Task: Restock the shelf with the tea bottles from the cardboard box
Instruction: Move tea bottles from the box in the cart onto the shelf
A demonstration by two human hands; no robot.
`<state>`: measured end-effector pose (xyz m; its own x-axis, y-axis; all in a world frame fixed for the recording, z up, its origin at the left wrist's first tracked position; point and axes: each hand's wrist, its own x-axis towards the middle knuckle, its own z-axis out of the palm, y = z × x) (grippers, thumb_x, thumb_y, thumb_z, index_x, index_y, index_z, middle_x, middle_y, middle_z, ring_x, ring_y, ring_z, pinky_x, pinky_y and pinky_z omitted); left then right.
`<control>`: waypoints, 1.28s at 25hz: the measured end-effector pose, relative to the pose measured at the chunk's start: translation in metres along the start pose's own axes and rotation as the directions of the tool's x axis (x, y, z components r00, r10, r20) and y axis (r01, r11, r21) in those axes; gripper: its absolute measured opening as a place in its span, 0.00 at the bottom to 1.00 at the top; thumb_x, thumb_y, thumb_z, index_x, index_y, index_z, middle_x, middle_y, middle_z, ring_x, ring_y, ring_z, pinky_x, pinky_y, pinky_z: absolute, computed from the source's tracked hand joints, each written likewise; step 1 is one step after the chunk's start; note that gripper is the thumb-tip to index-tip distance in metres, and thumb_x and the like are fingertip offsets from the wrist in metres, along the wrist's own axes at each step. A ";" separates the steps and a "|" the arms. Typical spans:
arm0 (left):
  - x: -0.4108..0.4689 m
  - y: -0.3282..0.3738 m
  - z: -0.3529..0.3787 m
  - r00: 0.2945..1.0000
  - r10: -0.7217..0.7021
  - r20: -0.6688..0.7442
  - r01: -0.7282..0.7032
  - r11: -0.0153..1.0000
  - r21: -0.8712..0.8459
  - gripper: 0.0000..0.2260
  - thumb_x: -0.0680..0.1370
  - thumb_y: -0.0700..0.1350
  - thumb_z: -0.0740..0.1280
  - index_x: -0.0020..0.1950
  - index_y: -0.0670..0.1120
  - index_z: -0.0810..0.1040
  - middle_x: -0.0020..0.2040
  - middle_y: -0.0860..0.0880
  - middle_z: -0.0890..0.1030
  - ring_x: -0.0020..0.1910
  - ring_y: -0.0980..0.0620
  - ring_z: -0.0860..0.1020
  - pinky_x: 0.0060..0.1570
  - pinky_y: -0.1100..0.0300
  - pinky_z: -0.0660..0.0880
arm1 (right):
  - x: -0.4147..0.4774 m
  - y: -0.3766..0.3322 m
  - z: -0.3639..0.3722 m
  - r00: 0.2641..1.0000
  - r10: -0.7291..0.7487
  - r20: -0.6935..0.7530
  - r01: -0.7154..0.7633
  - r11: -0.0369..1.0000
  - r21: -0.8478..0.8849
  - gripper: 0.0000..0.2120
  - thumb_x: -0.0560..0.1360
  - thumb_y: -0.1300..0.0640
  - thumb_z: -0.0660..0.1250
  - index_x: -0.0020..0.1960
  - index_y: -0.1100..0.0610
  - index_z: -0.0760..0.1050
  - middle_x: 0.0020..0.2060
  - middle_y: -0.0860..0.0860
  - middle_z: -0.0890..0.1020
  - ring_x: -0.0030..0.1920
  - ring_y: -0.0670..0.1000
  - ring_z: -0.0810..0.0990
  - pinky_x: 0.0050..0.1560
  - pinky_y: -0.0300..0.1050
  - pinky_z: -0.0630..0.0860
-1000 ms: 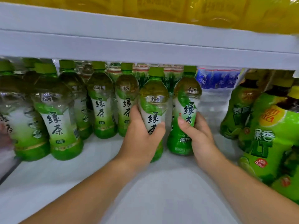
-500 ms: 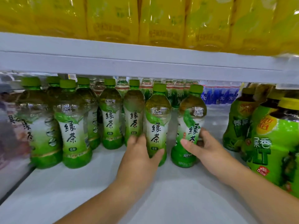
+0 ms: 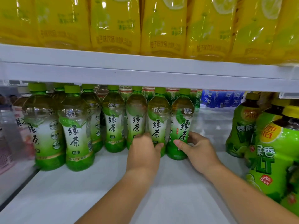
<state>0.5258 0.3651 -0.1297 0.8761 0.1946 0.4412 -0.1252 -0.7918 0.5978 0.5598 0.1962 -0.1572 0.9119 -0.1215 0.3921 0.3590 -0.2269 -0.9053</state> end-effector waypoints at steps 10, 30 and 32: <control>0.008 0.012 -0.002 0.999 0.010 0.053 -0.015 0.995 0.094 0.12 0.78 0.51 0.71 0.45 0.43 0.75 0.47 0.43 0.82 0.47 0.44 0.81 0.40 0.59 0.70 | 0.014 0.017 0.002 0.997 0.054 0.046 -0.055 0.999 0.002 0.19 0.75 0.63 0.72 0.62 0.48 0.78 0.53 0.45 0.85 0.54 0.47 0.82 0.57 0.46 0.79; 0.030 0.014 0.018 0.993 -0.111 0.046 0.109 0.994 0.027 0.13 0.75 0.51 0.74 0.50 0.42 0.80 0.46 0.44 0.82 0.46 0.42 0.81 0.41 0.59 0.71 | 0.019 0.014 0.007 0.998 0.062 -0.018 -0.060 0.994 0.087 0.18 0.74 0.63 0.73 0.62 0.51 0.77 0.55 0.49 0.82 0.52 0.40 0.80 0.55 0.43 0.79; 0.028 0.012 0.018 0.994 -0.103 0.032 0.102 0.994 0.032 0.13 0.75 0.52 0.73 0.50 0.43 0.79 0.46 0.45 0.81 0.45 0.43 0.80 0.41 0.59 0.71 | 0.019 0.015 0.008 0.998 0.055 -0.020 -0.053 0.996 0.069 0.20 0.74 0.63 0.73 0.64 0.53 0.77 0.56 0.49 0.82 0.49 0.37 0.80 0.51 0.38 0.79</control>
<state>0.5567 0.3507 -0.1220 0.8988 0.2561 0.3557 -0.0206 -0.7860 0.6179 0.5839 0.1978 -0.1649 0.9259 -0.1535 0.3451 0.3228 -0.1529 -0.9340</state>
